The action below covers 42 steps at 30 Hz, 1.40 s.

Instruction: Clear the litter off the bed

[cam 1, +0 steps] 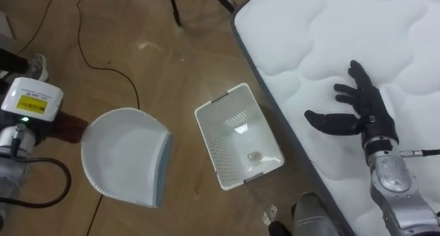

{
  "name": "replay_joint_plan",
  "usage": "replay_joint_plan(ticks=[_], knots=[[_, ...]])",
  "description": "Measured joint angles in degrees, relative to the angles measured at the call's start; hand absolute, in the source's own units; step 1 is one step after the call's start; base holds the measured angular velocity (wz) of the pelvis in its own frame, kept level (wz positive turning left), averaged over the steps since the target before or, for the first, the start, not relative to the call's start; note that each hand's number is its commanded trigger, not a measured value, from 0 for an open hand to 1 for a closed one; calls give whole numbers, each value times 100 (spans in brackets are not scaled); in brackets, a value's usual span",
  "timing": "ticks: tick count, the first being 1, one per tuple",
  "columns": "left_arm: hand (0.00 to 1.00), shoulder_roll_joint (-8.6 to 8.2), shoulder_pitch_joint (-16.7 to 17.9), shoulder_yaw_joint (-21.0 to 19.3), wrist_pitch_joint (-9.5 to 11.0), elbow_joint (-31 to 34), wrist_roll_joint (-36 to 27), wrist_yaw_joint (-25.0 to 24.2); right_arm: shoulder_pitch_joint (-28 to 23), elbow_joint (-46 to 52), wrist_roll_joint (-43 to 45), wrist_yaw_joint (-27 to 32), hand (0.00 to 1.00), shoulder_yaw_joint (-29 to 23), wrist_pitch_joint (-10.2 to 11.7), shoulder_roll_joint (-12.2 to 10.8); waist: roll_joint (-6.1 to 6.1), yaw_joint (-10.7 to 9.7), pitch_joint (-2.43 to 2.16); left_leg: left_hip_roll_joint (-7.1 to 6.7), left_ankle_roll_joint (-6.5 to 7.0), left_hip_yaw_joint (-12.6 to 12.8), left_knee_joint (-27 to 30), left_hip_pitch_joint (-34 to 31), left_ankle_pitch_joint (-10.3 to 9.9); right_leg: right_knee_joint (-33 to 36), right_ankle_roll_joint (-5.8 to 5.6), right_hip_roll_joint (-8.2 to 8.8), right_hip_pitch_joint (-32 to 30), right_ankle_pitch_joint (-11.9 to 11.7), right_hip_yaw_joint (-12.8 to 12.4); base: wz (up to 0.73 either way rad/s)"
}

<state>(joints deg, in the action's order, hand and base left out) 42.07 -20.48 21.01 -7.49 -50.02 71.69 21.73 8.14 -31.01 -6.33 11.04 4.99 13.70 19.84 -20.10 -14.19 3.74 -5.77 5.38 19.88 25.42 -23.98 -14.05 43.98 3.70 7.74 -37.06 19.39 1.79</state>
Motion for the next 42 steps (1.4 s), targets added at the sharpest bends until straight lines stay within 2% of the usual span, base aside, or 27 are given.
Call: replay_joint_plan(ticks=[7, 15, 18, 19, 21, 22, 23, 24, 25, 26, 27, 30, 34, 38, 40, 42], knots=[[100, 17, -89, 1, 1, -259, -150, 22, 2, -26, -95, 9, 0, 12, 3, 4, -17, 19, -7, 5, 0, 0, 1, 27, 0, -1, 0, -1, 30, -1, 4, 0], [100, 15, -89, 0, 9, -447, -1023, 312, -28, -107, -507, 88, 0, 50, 5, 83, -14, 103, -3, 11, 0, -3, 5, 170, 0, -1, 2, -2, 169, -1, 4, 0], [100, -9, 7, -59, 47, -446, -1379, 511, -69, -116, -510, 75, 0, 52, 2, 81, 43, 211, 1, 15, -2, -39, 2, 234, -2, -31, -2, -58, 204, -20, -79, -19], [100, -11, 32, -64, 69, -445, -1490, 530, -96, -118, -503, 66, 0, 57, -2, 75, 92, 303, -6, 10, -5, -163, 5, 239, -3, -62, -7, -132, 211, -55, -163, -46], [100, -105, 191, -379, 143, -306, -1517, 609, -135, -217, -463, 53, 0, 128, -23, 46, 291, 577, -43, 1, -21, -510, 11, 269, -10, -180, 9, -339, 256, -166, -407, -68], [100, -177, 271, -494, 154, -253, -1493, 667, -164, -238, -463, 28, 0, 138, -62, 48, 315, 618, -55, 2, -32, -642, 10, 294, -13, -250, 7, -397, 310, -201, -443, -63], [100, -315, 461, -735, 176, -78, -1455, 732, -241, -259, -461, -3, 0, 140, -111, 17, 412, 708, -95, 9, -57, -797, -8, 369, -1, -355, 10, -482, 419, -238, -521, -44], [100, -363, 591, -844, 196, 40, -1450, 778, -291, -261, -462, -11, 0, 140, -142, -11, 469, 748, -131, 21, -61, -834, -9, 406, -3, -404, 15, -518, 467, -253, -547, -53], [100, -424, 785, -1041, 286, 264, -1441, 815, -380, -257, -461, -10, 0, 137, -202, -45, 609, 852, -189, 57, -69, -855, -8, 481, -8, -497, 20, -597, 565, -290, -622, -44], [100, -477, 894, -1168, 337, 408, -1443, 845, -500, -257, -459, -12, 0, 137, -283, -49, 696, 913, -225, 113, -117, -907, -11, 578, -35, -623, 30, -667, 705, -332, -629, -39], [100, -502, 925, -1202, 345, 439, -1448, 879, -552, -258, -460, -12, 0, 138, -330, -51, 741, 944, -242, 139, -136, -911, -19, 633, -48, -679, 31, -702, 775, -353, -640, -29], [100, -599, 1141, -1428, 350, 709, -1494, 922, -770, -237, -474, -5, 0, 133, -604, -59, 1023, 1032, -280, 207, -190, -934, -88, 940, -83, -920, 9, -825, 1125, -409, -743, -29], [100, -810, 1335, -1483, 390, 1004, -1616, 916, -1080, -182, -496, 4, 0, 55, -749, -59, 1106, 1095, -300, 290, -192, -973, -245, 1201, -87, -1322, -40, -928, 1487, -565, -785, -19], [100, -907, 1496, -1493, 517, 1394, -1723, 874, -1463, -2, -515, 9, 0, 33, -854, -154, 1318, 1106, -307, 318, -188, -961, -401, 1432, -92, -1545, -88, -967, 1734, -654, -791, -7], [100, -993, 1581, -1546, 526, 1576, -1749, 834, -1594, 79, -510, 8, 0, 8, -867, -169, 1345, 1091, -304, 361, -167, -931, -398, 1480, -164, -1630, -109, -1003, 1803, -693, -795, -14], [100, -1121, 1724, -1573, 567, 1785, -1859, 795, -1743, 103, -525, 3, 0, 11, -967, -169, 1388, 1182, -316, 426, -142, -790, -427, 1607, -286, -1658, -138, -1109, 1834, -732, -918, -35]])
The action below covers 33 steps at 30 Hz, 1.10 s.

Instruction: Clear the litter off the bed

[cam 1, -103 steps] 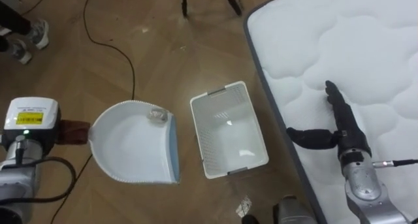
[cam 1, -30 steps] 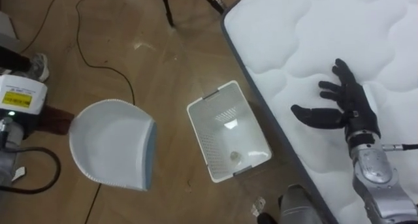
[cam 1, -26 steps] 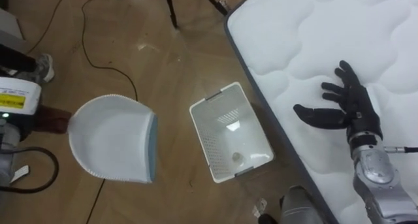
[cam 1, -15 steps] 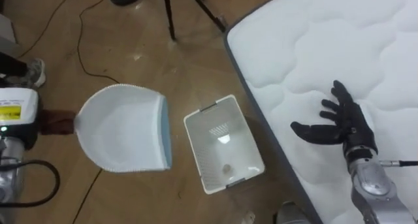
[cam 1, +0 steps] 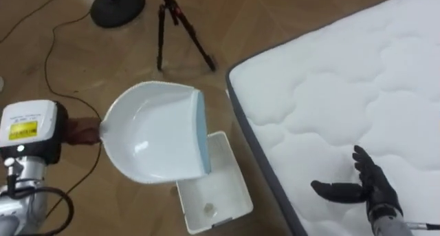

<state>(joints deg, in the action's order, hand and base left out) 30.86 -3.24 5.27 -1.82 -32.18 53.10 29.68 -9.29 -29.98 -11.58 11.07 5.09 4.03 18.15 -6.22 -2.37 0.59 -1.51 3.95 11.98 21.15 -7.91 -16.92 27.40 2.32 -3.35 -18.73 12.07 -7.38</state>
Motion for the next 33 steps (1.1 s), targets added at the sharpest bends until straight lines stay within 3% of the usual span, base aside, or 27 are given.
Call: replay_joint_plan(ticks=[4, 7, 8, 9, 10, 11, 12, 13, 14, 15, 16, 17, 18, 19, 20, 21, 22, 23, 26, 28, 31, 33], knots=[[100, -232, 287, -9, -47, 206, -279, -87, -192, 146, -42, -1, 0, 2, -122, -2, 96, 97, -40, 11, 70, 384, -213, 261, -52, 38, -20, -1, 4, -54, 58, -59], [100, -515, 453, -55, -55, 289, -430, -180, -217, 301, -66, 0, 0, 9, -274, -4, 164, 107, -31, 46, 103, 764, -305, 501, -107, 34, 34, 52, 52, -132, 392, -74], [100, -584, 476, -71, -64, 355, -523, -191, -201, 404, -85, -6, 0, 7, -319, -24, 219, 172, -22, 95, 106, 1041, -395, 569, -108, -34, 99, 67, 24, -241, 651, -113], [100, -611, 503, -76, -62, 442, -659, -197, -158, 537, -175, -2, 0, 4, -329, -33, 216, 299, -36, 234, 102, 1442, -460, 563, -109, -266, 198, 108, 76, -454, 1161, -131], [100, -620, 508, -89, -64, 468, -756, -197, -103, 568, -211, 2, 0, 4, -331, -41, 201, 370, -25, 302, 94, 1674, -476, 560, -113, -282, 274, 177, 90, -475, 1554, -128], [100, -715, 513, -91, -80, 499, -956, -210, -32, 586, -278, 28, 0, -6, -327, -35, 189, 378, -21, 355, 79, 2056, -522, 656, -121, 34, 221, 461, 206, -276, 2204, -101], [100, -839, 536, -88, -81, 614, -1148, -257, -31, 584, -375, 100, 0, -12, -322, -28, 172, 401, -23, 370, 41, 2410, -672, 833, -114, 235, 81, 720, 448, -15, 2521, -93], [100, -889, 543, -82, -81, 676, -1282, -272, -33, 583, -389, 140, 0, -4, -322, -34, 178, 420, -24, 372, 23, 2590, -732, 931, -103, 285, 11, 837, 584, 78, 2599, -112], [100, -952, 563, -81, -82, 782, -1561, -290, -14, 582, -386, 229, 0, 61, -310, -62, 222, 488, -18, 375, 10, 2996, -755, 1057, -96, 252, -138, 1031, 802, 186, 2674, -130], [100, -970, 565, -80, -86, 817, -1838, -304, 28, 560, -404, 276, 0, 165, -268, -124, 317, 519, -10, 358, -13, 3169, -714, 1110, -82, -15, -228, 1073, 877, 213, 2596, -131], [100, -985, 565, -81, -89, 815, -1943, -316, 51, 537, -426, 276, 0, 244, -256, -142, 360, 515, -10, 357, -18, 3141, -666, 1115, -79, -103, -228, 1040, 886, 215, 2569, -132], [100, -1071, 586, -90, -108, 814, -2031, -393, 78, 462, -441, 261, 0, 379, -224, -153, 396, 570, -20, 363, -19, 2733, -582, 1115, -78, -283, -227, 924, 906, 162, 2310, -139], [100, -1154, 630, -88, -107, 813, -2178, -509, 131, 388, -445, 259, 0, 522, -220, -162, 411, 569, -13, 361, -20, 1965, -440, 1061, -77, -474, -202, 787, 1005, 37, 2027, -134], [100, -1186, 632, -83, -102, 804, -2258, -589, 136, 389, -456, 255, 0, 566, -218, -181, 432, 548, 5, 370, -32, 1550, -251, 941, -70, -535, -193, 754, 1056, -33, 1919, -91], [100, -1256, 636, -65, -63, 792, -2449, -729, 129, 396, -457, 242, 0, 621, -209, -231, 496, 370, 26, 384, -170, 970, -57, 733, -50, -680, -210, 742, 1123, -141, 1797, -38], [100, -1376, 583, -50, -10, 794, -2543, -853, 126, 394, -443, 224, 0, 603, -208, -246, 517, 198, 35, 442, -226, 652, -336, 637, -6, -681, -230, 727, 1088, -165, 1762, -31], [100, -1454, 571, -41, 2, 803, -2541, -902, 122, 391, -440, 207, 0, 575, -212, -258, 519, 173, 28, 439, -198, 672, -379, 656, -7, -681, -254, 708, 1057, -176, 1726, -32], [100, -1519, 571, 61, 4, 824, -2538, -964, 102, 413, -434, 184, 0, 485, -208, -347, 552, 72, 10, 455, -170, 870, -403, 672, 10, -753, -292, 695, 1043, -222, 1718, -55], [100, -1548, 605, 293, -5, 835, -2538, -1204, 12, 617, -438, 97, 0, 473, -196, -377, 572, 91, -11, 526, -169, 1214, -468, 811, 11, -992, -279, 641, 1105, -409, 1880, -58], [100, -1553, 608, 408, -33, 911, -2607, -1279, -12, 651, -438, 93, 0, 471, -79, -374, 558, 22, -11, 575, -171, 1315, -475, 894, 12, -1149, -254, 567, 1160, -511, 1846, -34], [100, -1653, 666, 449, -31, 1177, -2692, -1376, -110, 948, -450, 78, 0, 434, -38, -374, 448, -8, -33, 591, -213, 1454, -561, 1062, 36, -1275, -221, 465, 1183, -586, 1633, -45], [100, -1644, 926, 438, -16, 1511, -2795, -1406, -121, 1179, -440, -9, 0, 455, -30, -375, 355, 27, -56, 571, -243, 1459, -681, 1261, 54, -1256, -193, 353, 1176, -615, 1301, -93]])
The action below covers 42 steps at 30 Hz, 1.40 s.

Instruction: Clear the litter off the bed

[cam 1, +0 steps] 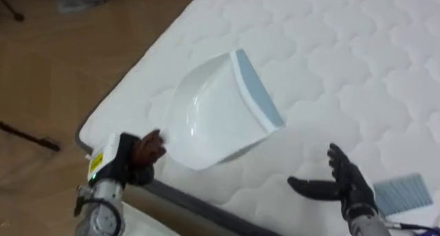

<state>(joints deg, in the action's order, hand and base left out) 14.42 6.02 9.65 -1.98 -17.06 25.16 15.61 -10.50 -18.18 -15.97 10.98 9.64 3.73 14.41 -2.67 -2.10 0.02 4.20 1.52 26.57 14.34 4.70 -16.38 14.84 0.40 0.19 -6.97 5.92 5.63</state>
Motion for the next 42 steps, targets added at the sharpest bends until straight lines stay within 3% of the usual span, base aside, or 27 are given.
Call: replay_joint_plan(ticks=[1, 3, 6, 9, 12, 16, 25, 26, 27, 28, 29, 31, 32, 33, 34, 35, 36, 37, 39, 42], knots=[[100, -4, 179, -1, 27, 165, -5, -13, -7, 84, 4, -58, 0, 19, 1, 0, -46, 41, -31, -15, -9, -172, -8, 107, 5, 6, 33, -100, 5, -23, -203, -109], [100, -7, 291, -4, 80, 205, -61, -142, 23, 97, 58, -282, 0, 23, 19, -4, -78, 34, -54, -128, -11, -1150, 13, 204, 7, 27, 87, -253, 3, -62, -605, -106], [100, -43, 405, -41, 91, 205, -85, -278, -4, 98, 120, -541, 0, 26, 2, -4, -43, -72, -32, -194, -15, -1649, 46, 274, 9, 112, 120, -464, -16, -90, -1154, -85], [100, -32, 502, -52, 144, 208, -93, -287, -34, 98, 143, -680, 0, 24, -5, -48, 48, -118, -1, -195, -26, -1713, -135, 431, 2, 236, 143, -698, -127, -126, -1580, -82], [100, -27, 515, -50, 243, 206, -99, -287, -35, 97, 207, -726, 0, 10, -5, -50, 118, -181, 7, -177, -59, -1685, -281, 443, -17, 232, 157, -850, -258, -277, -1800, -57], [100, -23, 505, -51, 269, 206, -331, -286, -35, 97, 245, -735, 0, -70, -5, -60, 90, -258, 17, -186, -88, -1618, -406, 422, -40, 193, 133, -878, -368, -393, -1840, -22], [100, -13, 584, -70, 344, 192, -321, -286, 27, 118, 609, -816, 0, -88, -5, -195, 29, -151, 6, -269, -69, -1338, -390, 303, -62, 285, 87, -957, -612, -538, -2124, -21], [94, -13, 584, -75, 374, 189, -321, -290, 78, 118, 633, -836, 0, -87, -5, -226, 24, -59, 9, -281, -68, -1184, -394, 330, -62, 308, 96, -966, -651, -564, -2110, -66], [85, -13, 587, -88, 399, 176, -323, -290, 133, 118, 632, -844, 0, -79, -5, -270, 27, 10, 11, -284, -59, -1004, -399, 376, -70, 318, 143, -935, -683, -609, -1914, -73], [17, -14, 587, -100, 401, 172, -328, -290, 161, 118, 631, -850, 0, -75, -5, -286, 26, 56, 11, -288, -51, -925, -396, 395, -78, 319, 169, -918, -701, -641, -1812, -69], [0, -13, 592, -140, 431, 158, -343, -290, 205, 118, 632, -860, 0, -74, -3, -306, 27, 97, 12, -294, -44, -841, -390, 407, -84, 276, 196, -899, -709, -692, -1727, -45], [0, -5, 604, -191, 457, 136, -473, -290, 243, 119, 632, -856, 0, -89, -3, -299, 19, 79, 11, -289, -34, -784, -425, 382, -88, 160, 192, -876, -695, -782, -1667, -26], [0, -7, 640, -229, 459, 138, -506, -292, 238, 119, 659, -858, 0, -92, -7, -302, 10, 96, 13, -198, -24, -627, -478, 398, -91, 137, 182, -843, -694, -793, -1495, -24], [0, -56, 726, -286, 455, 138, -505, -321, 235, 119, 732, -866, 0, -102, -8, -294, -86, 104, 38, -110, -38, -486, -470, 462, -112, 615, 345, -648, -702, -457, -852, -20], [0, -78, 762, -281, 455, 138, -516, -355, 230, 118, 757, -862, 0, -107, -8, -279, -113, 91, 27, -87, -60, -447, -468, 493, -129, 931, 318, -520, -669, -155, -545, -3], [0, -96, 767, -269, 457, 141, -558, -445, 248, 117, 761, -844, 0, -135, -2, -266, -64, 104, 8, -131, -90, -478, -415, 518, -164, 1332, 222, -231, -579, 337, -274, 4], [0, -65, 749, -279, 456, 140, -627, -502, 283, 115, 779, -820, 0, -140, 22, -286, 29, 86, 18, -223, -128, -556, -250, 514, -210, 1325, 306, -194, -572, 537, -357, 0], [0, -73, 754, -278, 453, 136, -664, -508, 302, 112, 811, -808, 0, -140, 25, -279, 1, 101, 25, -238, -142, -642, -181, 481, -232, 1313, 307, -223, -567, 537, -389, -10], [0, -78, 778, -306, 453, 138, -738, -512, 298, 111, 979, -805, 0, -81, 26, -306, -67, 174, 27, -209, -146, -1232, -159, 446, -215, 1052, 379, -359, -450, 432, -446, -22], [0, -157, 729, -390, 470, 146, -771, -498, 286, 111, 1166, -868, 0, -59, 29, -364, -22, 90, 49, -141, -159, -1406, -169, 446, -207, 782, 392, -454, -321, 342, -436, -11]])
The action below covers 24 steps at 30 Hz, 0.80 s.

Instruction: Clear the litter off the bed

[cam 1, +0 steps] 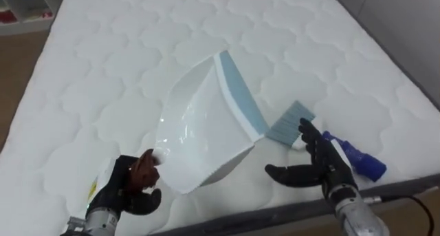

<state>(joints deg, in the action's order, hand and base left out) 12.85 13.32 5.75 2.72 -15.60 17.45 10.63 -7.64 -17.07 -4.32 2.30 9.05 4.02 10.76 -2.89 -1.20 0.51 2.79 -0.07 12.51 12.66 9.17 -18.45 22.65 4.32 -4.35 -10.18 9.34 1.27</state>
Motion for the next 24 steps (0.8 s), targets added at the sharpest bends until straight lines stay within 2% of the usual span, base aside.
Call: replay_joint_plan(ticks=[3, 6, 9, 17, 24], knots=[[0, -63, -2, 3, 25, 0, -112, 27, -29, 0, 17, -2, 0, -25, 0, -1, 60, -113, -2, 19, -10, 7, -102, -10, 7, -111, -23, -62, 6, -72, 26, 6], [0, -93, -3, 4, 25, -11, -192, 95, -43, 1, 9, -39, 0, -23, 0, 0, 123, -116, -7, 46, -10, -17, -131, -14, 7, -237, -26, -79, 31, -191, 31, -12], [0, -92, -3, 4, 25, -26, -193, 212, -60, 1, 10, -40, 0, -25, 0, 3, 132, -139, -5, 77, -10, -24, -137, 10, 7, -419, -44, -111, 135, -293, 37, -3], [0, -99, 0, -6, 32, -356, -218, 515, -331, 0, 48, -41, 0, -29, 7, -81, 131, -143, -6, 101, -10, -24, -147, 105, 7, -603, -77, -125, 328, -357, 55, 4], [0, -97, 1, -10, 29, -365, -221, 802, -443, 0, 106, -38, 0, -67, 5, -150, 118, -142, -4, 102, -7, -24, -186, 145, 9, -613, -71, -120, 356, -391, 39, 0]])
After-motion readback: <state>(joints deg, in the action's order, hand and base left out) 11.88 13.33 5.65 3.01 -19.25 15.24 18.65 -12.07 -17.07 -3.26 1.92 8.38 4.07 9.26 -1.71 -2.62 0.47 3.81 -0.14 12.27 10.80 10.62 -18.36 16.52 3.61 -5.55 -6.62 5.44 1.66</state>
